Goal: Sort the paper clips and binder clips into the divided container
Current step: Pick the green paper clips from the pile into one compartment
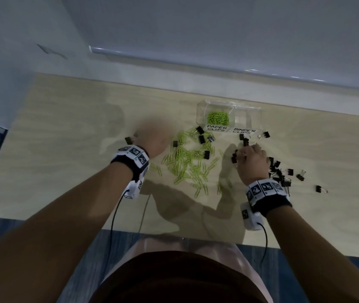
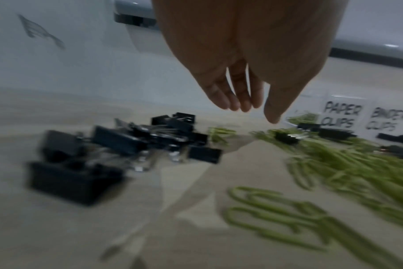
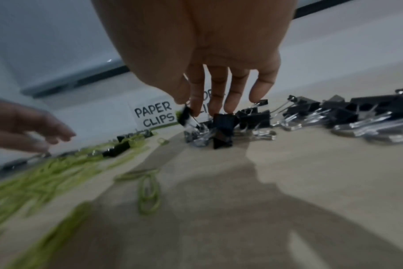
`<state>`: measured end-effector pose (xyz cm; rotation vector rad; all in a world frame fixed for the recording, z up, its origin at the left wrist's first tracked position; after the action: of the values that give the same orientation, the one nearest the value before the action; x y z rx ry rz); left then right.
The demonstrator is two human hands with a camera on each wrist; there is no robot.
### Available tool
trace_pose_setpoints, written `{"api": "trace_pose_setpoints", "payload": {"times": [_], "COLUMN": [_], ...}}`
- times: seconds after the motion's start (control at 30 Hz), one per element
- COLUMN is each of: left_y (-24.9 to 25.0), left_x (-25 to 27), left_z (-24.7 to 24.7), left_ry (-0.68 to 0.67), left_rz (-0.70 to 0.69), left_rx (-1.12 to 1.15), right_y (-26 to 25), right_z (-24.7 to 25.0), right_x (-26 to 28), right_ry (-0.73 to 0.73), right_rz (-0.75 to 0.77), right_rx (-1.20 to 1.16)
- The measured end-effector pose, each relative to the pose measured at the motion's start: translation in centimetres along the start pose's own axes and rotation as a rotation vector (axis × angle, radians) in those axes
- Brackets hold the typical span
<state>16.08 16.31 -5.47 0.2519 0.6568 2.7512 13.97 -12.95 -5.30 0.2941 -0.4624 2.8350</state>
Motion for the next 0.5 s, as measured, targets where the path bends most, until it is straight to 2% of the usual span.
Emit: {"api": "trace_pose_setpoints", "payload": {"times": [0.1, 0.2, 0.27, 0.37, 0.5], "left_y": [2.2, 2.7, 2.7, 2.3, -1.6], "left_x": [-0.8, -0.8, -0.6, -0.1, 1.5], "left_z": [-2.0, -2.7, -2.6, -1.4, 1.5], "left_ry": [-0.083, -0.093, -0.080, 0.018, 0.197], "left_rz": [-0.053, -0.049, -0.058, -0.060, 0.122], "left_rx": [0.064, 0.071, 0.082, 0.113, 0.079], "right_y": [-2.0, -6.7, -9.1, -10.5, -10.3], "right_z": [-0.5, -1.4, -2.6, -3.9, -3.9], "right_x": [0.8, 2.3, 3.0, 3.0, 2.6], "right_ry": [-0.004, -0.013, -0.055, -0.079, -0.111], "right_rz": [0.098, 0.305, 0.388, 0.428, 0.468], "right_rx": [0.036, -0.014, 0.012, 0.095, 0.013]}}
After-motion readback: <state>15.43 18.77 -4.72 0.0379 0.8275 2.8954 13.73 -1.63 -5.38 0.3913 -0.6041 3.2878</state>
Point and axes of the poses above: each hand's wrist, its own x-axis away from the middle knuckle, its own z-axis out of the back of the hand, y = z × x, the point moved 9 cm from there along -x, towards the middle knuckle, and after that the axes turned 9 degrees about -z, right-handed, at the moved point
